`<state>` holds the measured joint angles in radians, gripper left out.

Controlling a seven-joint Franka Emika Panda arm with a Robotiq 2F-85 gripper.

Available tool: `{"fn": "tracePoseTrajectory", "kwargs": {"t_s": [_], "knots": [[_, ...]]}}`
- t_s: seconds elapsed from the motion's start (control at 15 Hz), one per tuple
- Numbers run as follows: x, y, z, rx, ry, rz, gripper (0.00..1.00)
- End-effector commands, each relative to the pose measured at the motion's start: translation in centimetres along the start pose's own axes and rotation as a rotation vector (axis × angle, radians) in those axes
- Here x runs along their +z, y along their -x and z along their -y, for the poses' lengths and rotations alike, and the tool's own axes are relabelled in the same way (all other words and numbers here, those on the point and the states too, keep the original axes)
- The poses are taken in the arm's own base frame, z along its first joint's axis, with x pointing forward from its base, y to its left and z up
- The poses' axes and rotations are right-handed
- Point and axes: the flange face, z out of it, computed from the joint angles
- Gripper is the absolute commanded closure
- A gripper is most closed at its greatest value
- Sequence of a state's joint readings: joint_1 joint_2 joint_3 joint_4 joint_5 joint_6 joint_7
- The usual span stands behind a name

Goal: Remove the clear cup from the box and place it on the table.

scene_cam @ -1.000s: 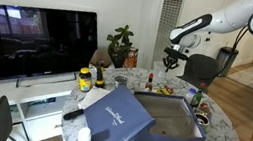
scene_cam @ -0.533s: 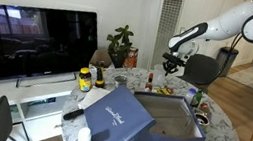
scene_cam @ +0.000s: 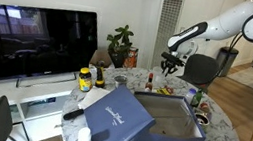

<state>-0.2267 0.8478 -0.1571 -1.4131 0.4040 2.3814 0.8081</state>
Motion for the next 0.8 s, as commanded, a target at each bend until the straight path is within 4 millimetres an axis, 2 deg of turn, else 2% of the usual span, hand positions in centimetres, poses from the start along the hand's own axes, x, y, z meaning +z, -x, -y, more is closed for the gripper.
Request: {"fn": "tracePoseTrajectory", "kwargs": {"t_s": [0.0,0.13,0.2,0.27,0.33,0.6,0.67,0.73], "knots": [[-5.8,0.3,-1.1,-0.009,-0.083,-0.025,0.35],[-9.5,0.1,-2.0,-0.085,-0.156,-0.084,0.20],[-11.1,0.3,-2.4,-0.176,-0.180,-0.093,0.13],[-12.7,0.5,-3.2,-0.239,-0.176,-0.103,0.05],[-13.6,0.7,-4.3,-0.304,-0.161,-0.099,0.01],[-15.8,2.2,-8.7,-0.540,-0.131,-0.116,0.00],[-15.1,0.5,-5.6,-0.449,-0.136,-0.117,0.00],[-15.4,1.0,-6.6,-0.488,-0.130,-0.114,0.00]]}}
